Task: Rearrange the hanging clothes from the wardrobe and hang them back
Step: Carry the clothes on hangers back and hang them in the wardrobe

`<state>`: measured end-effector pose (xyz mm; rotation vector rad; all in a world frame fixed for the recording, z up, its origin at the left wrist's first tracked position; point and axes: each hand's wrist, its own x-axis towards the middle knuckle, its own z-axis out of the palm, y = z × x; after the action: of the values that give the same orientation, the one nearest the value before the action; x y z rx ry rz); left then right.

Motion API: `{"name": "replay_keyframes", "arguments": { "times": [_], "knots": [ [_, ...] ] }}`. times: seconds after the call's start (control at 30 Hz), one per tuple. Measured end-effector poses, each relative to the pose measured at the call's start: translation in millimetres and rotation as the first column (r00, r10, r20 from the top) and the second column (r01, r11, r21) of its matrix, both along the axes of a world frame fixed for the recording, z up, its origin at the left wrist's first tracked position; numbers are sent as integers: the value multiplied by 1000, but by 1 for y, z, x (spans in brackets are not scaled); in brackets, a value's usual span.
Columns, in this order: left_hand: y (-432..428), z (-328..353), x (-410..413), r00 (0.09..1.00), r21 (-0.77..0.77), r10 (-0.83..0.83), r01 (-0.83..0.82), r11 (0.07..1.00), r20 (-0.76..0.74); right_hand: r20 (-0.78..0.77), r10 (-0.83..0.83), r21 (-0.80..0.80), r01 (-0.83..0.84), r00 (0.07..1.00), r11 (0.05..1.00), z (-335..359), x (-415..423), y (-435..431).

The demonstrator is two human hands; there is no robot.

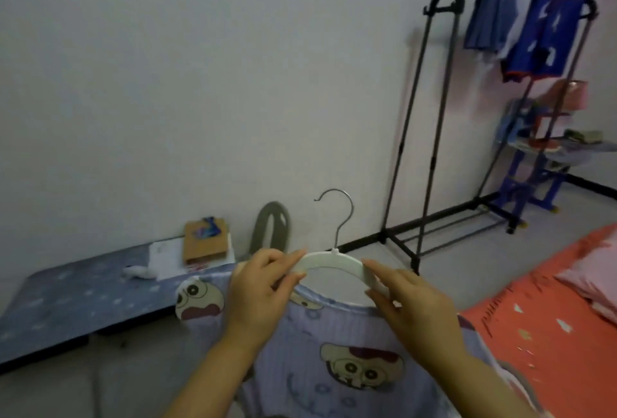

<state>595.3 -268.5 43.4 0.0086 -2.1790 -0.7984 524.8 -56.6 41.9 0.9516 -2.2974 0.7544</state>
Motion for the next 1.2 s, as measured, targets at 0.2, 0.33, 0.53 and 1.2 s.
{"name": "replay_keyframes", "arguments": {
  "times": [0.2,0.33,0.53,1.2],
  "knots": [
    [-89,25,139,918,82,388,-382,920,-77,-181,337,25,-338,924,941,35,60,-122],
    [-135,40,228,826,165,556,-537,827,-97,-289,497,-10,-521,818,853,54,115,-204],
    [-201,62,361,663,192,738,-714,674,-124,-401,662,11,-719,634,695,79,217,-324],
    [-456,102,682,287,5,947,-957,290,-143,-345,914,174,-942,215,287,120,506,-670]
  ]
}}
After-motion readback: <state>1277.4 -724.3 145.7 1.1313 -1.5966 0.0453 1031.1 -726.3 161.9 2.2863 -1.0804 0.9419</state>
